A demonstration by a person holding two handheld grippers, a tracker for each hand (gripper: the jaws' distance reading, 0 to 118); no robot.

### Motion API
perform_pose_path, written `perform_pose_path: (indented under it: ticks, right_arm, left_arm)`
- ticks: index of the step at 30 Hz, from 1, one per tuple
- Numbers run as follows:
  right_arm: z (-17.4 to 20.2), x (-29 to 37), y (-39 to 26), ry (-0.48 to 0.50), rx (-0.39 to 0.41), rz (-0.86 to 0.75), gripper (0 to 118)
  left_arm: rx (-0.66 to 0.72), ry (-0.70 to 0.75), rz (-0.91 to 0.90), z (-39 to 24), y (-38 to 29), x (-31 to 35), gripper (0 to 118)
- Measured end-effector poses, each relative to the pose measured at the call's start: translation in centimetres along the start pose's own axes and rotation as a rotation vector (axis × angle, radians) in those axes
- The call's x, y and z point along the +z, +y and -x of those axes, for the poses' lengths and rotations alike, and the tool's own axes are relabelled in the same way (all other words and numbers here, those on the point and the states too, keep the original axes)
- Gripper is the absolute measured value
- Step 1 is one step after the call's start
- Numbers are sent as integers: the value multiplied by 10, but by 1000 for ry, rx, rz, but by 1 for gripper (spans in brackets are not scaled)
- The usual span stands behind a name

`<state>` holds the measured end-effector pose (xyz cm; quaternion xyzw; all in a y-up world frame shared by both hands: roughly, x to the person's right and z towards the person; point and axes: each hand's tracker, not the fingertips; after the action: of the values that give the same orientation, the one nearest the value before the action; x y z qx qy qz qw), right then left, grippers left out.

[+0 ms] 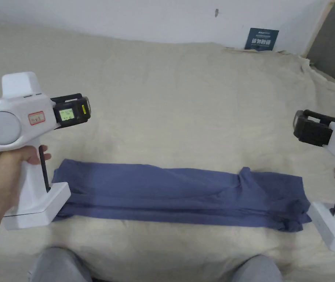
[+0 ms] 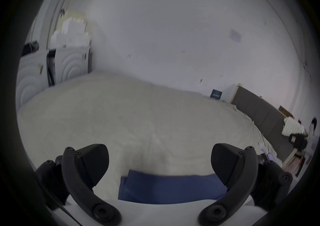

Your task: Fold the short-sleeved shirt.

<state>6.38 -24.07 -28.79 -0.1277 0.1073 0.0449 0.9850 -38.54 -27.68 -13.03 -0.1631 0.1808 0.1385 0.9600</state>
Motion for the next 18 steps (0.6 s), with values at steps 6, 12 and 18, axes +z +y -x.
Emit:
perform_pose_path:
  ticks: [6, 12, 18]
  right_arm:
    - [27, 15, -18, 55, -18, -40, 94]
    - [38, 24, -37, 90, -79, -37, 6]
    - [43, 24, -43, 80, -93, -11, 0]
  left_arm:
    - [-217, -5, -142, -38, -21, 22, 66]
    - [-185, -44, -143, -42, -38, 23, 0]
    - [-184, -57, -104, -35, -49, 26, 0]
